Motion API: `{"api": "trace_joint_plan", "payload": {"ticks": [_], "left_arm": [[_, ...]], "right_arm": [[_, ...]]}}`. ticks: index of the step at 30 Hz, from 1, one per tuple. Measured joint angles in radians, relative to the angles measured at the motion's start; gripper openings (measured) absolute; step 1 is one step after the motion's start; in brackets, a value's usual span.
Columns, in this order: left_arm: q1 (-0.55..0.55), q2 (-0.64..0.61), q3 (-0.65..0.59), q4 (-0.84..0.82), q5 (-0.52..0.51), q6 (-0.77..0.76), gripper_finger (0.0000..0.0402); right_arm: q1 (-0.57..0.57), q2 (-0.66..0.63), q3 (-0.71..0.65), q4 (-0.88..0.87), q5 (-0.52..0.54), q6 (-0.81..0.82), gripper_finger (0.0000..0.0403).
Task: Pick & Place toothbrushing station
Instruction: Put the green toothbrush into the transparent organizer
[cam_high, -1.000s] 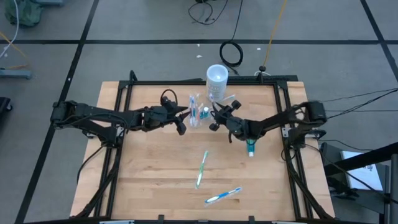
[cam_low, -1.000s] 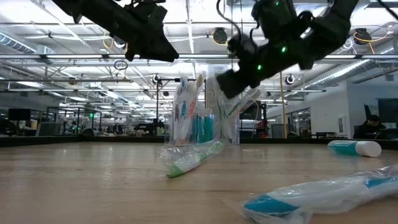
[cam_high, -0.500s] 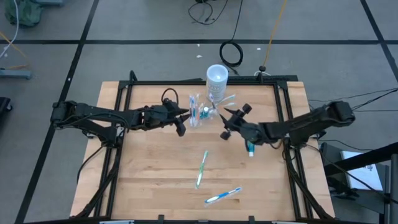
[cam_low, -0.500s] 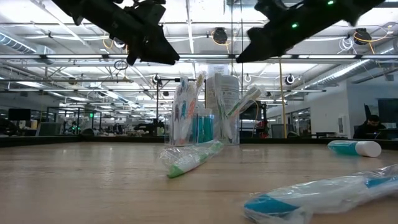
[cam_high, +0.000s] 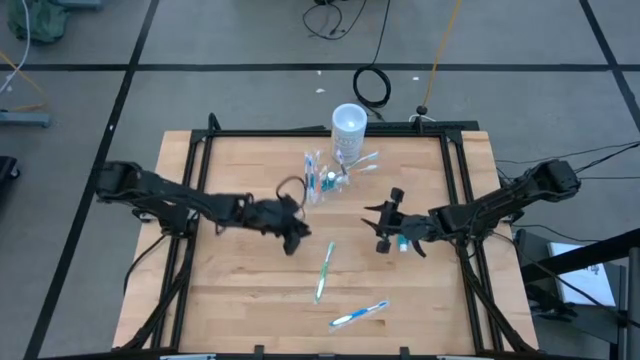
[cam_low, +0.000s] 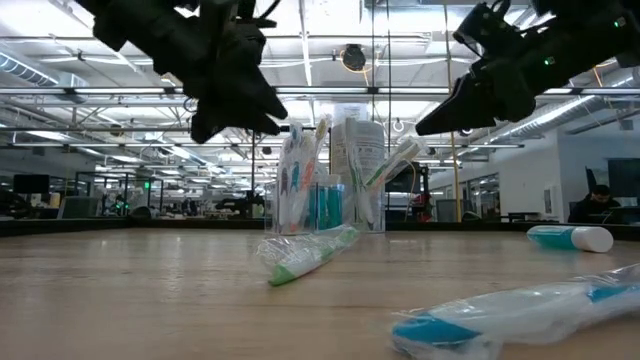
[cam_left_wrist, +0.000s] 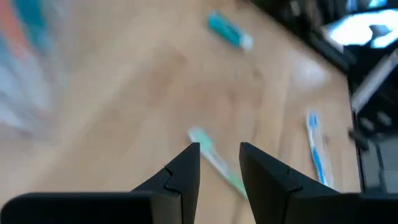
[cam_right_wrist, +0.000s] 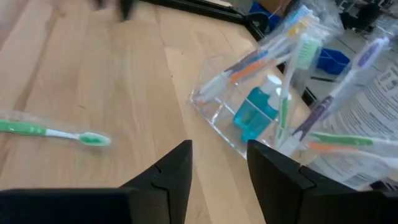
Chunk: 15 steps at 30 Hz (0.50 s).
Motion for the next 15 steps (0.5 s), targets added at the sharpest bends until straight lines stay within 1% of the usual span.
{"api": "trace_joint_plan", "payload": {"ticks": [3,7,10,13,15], "left_arm": [[-0.054,0.086,0.001,0.075,0.0,-0.055,0.0118],[-0.089,0.199,0.007,0.13,-0.01,-0.099,0.0118],[-0.099,0.288,0.032,0.159,-0.03,-0.134,0.0118],[-0.103,0.371,0.062,0.16,-0.022,-0.168,0.0118],[-0.11,0.422,0.086,0.162,-0.005,-0.188,0.0118]], "right_arm": [[-0.003,0.0,-0.01,0.002,0.006,0.012,0.0145],[-0.004,0.0,-0.012,0.01,0.006,0.018,0.0145],[0.0,0.003,-0.011,0.018,0.005,0.085,0.0145],[0.008,0.003,-0.012,0.018,0.005,0.171,0.0144],[0.014,0.003,-0.011,0.012,0.005,0.198,0.0142]]}}
